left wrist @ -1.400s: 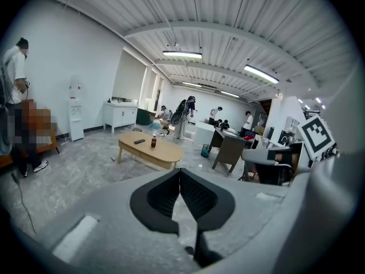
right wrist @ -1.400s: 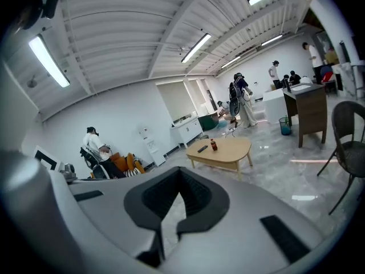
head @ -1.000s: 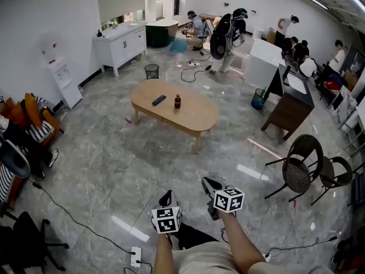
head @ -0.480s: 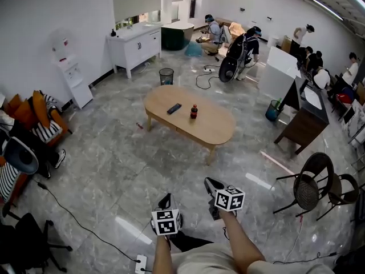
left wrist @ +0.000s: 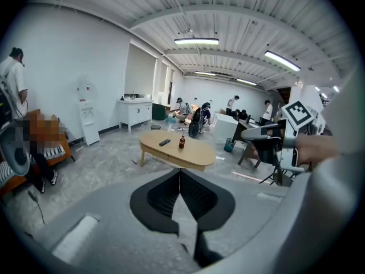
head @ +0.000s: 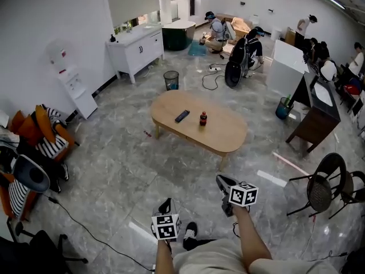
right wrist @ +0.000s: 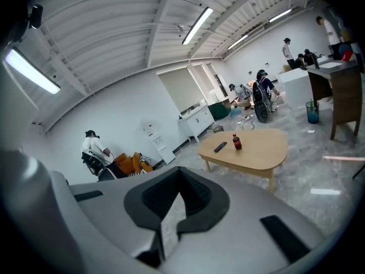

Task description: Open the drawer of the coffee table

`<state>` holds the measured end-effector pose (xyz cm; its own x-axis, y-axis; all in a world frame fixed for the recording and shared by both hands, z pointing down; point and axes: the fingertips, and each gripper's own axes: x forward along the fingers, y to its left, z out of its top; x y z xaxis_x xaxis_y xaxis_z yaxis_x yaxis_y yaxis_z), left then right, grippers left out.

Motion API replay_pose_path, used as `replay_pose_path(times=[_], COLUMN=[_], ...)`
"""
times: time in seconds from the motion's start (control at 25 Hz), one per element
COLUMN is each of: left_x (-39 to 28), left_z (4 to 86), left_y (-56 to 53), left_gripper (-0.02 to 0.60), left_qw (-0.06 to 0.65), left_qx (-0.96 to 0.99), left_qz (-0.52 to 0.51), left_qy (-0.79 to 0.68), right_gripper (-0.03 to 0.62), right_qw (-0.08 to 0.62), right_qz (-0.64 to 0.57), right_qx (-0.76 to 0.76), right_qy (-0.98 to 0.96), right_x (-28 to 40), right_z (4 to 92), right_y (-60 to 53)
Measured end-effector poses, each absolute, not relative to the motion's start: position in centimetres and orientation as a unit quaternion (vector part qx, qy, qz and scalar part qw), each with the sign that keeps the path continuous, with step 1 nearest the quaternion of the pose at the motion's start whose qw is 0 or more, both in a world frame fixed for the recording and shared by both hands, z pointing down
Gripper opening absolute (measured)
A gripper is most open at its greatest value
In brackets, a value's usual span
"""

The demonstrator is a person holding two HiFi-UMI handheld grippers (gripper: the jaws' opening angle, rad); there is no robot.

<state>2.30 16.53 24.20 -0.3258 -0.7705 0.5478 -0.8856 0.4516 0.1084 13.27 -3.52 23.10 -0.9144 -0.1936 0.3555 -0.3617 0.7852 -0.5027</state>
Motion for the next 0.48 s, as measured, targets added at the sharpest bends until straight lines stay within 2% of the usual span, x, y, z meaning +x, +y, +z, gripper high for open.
replay_pose_path(times=[0.48], left_x=[-4.9], left_z=[24.9], left_y=[10.7], left_gripper=[0.011], left_qw=[0.291], left_qx=[0.546], left_qz=[0.131], left_qy=[-0.774], right_gripper=[0.015], right_qw=[0.111], right_qz=[0.348], right_qx=[0.198], right_qy=[-0.91], right_x=[8.0], right_z=[25.9], right_y=[-9.4])
